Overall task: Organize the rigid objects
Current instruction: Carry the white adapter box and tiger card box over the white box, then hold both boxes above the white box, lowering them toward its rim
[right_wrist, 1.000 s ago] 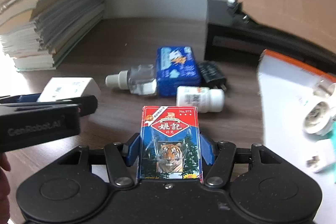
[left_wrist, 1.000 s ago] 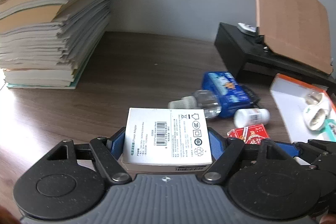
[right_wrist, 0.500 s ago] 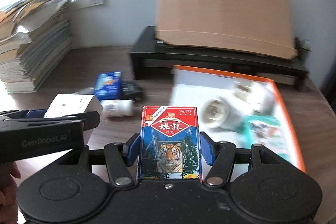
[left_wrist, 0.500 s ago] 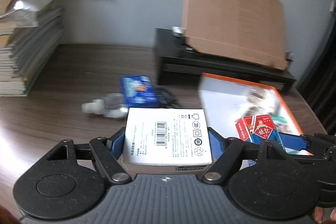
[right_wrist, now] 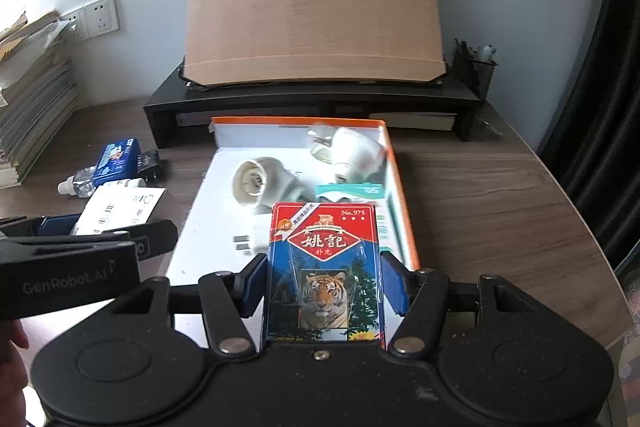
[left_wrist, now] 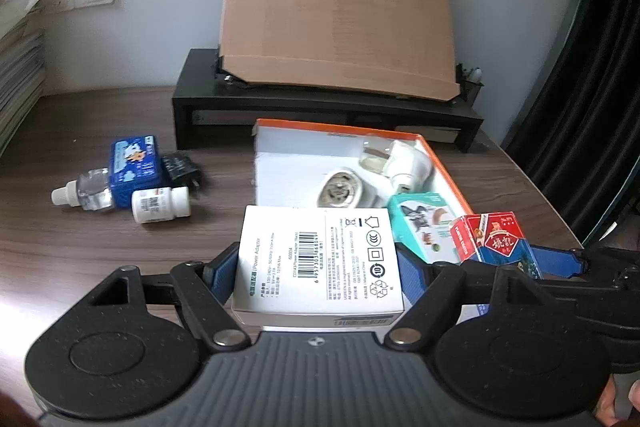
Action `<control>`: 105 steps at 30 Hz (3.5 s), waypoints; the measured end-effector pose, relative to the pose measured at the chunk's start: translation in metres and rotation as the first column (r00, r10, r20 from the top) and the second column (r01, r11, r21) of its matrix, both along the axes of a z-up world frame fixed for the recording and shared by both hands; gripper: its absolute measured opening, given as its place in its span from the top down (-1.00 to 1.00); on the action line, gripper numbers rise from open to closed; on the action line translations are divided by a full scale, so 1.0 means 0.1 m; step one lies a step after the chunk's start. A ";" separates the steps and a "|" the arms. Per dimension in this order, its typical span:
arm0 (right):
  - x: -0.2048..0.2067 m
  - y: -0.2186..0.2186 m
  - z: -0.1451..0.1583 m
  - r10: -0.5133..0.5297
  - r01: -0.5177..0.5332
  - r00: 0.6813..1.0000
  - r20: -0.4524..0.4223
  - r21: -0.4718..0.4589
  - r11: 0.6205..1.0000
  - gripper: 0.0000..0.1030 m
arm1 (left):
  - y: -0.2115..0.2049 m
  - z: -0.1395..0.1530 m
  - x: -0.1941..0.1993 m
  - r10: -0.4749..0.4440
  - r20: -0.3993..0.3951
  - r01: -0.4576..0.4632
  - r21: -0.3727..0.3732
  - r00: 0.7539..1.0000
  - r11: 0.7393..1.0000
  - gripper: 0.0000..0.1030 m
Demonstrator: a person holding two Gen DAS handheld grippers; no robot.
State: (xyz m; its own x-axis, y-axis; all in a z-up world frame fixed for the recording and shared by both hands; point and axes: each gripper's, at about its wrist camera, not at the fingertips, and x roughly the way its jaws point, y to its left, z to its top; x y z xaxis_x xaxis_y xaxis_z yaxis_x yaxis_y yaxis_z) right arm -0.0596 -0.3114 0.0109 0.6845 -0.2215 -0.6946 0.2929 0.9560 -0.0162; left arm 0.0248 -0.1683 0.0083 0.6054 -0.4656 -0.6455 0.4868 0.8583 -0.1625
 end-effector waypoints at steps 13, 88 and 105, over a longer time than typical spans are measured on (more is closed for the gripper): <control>-0.18 -0.15 0.06 -0.003 0.003 0.999 0.035 0.003 1.000 -0.38 | -0.16 0.12 -0.15 -0.014 0.046 0.014 -0.005 0.999 1.000 -0.54; -0.01 -0.21 -0.22 -0.008 0.011 0.998 -0.055 0.055 0.998 -0.38 | -0.14 -0.13 -0.09 -0.007 -0.054 0.009 0.051 0.999 0.999 -0.54; -0.03 -0.23 -0.21 -0.004 0.007 0.999 -0.054 0.058 0.998 -0.39 | -0.17 -0.13 -0.12 -0.004 -0.052 0.007 0.052 0.999 0.999 -0.54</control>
